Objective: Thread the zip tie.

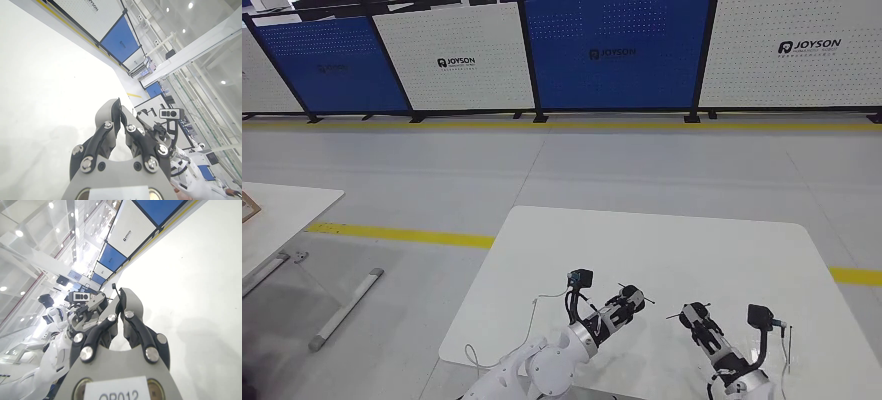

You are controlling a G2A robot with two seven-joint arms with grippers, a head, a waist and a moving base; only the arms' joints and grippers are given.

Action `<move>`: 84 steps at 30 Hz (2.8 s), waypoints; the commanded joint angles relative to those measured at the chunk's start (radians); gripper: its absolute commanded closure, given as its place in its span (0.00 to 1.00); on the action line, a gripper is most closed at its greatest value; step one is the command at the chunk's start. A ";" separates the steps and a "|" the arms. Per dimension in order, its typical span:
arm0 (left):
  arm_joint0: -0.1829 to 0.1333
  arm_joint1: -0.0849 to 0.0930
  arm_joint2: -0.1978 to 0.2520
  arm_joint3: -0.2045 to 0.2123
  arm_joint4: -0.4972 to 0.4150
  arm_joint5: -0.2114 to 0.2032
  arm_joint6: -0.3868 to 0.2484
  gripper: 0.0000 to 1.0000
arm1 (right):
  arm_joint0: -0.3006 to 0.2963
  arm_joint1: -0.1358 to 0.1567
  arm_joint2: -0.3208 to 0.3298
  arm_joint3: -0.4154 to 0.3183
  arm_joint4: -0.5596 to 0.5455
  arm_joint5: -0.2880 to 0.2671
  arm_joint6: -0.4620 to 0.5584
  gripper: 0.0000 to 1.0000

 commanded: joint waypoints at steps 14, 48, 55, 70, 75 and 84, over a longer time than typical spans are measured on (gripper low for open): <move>-0.016 -0.011 0.040 0.021 0.094 0.016 0.045 1.00 | -0.001 0.000 0.001 -0.001 0.001 -0.001 0.000 1.00; -0.016 -0.011 0.040 0.021 0.094 0.016 0.045 1.00 | 0.003 -0.084 -0.066 0.069 -0.048 -0.009 -0.271 1.00; -0.016 -0.011 0.040 0.021 0.094 0.016 0.045 1.00 | 0.003 -0.085 -0.067 0.068 -0.044 -0.012 -0.263 1.00; -0.016 -0.011 0.040 0.021 0.094 0.016 0.045 1.00 | 0.025 -0.107 -0.069 0.088 -0.032 -0.025 -0.232 1.00; -0.015 -0.011 0.040 0.021 0.091 0.016 0.044 1.00 | 0.023 -0.111 -0.062 0.091 -0.026 -0.027 -0.223 1.00; -0.015 -0.018 0.031 0.017 0.042 0.028 0.061 1.00 | 0.019 -0.115 -0.051 0.095 -0.021 -0.038 -0.223 1.00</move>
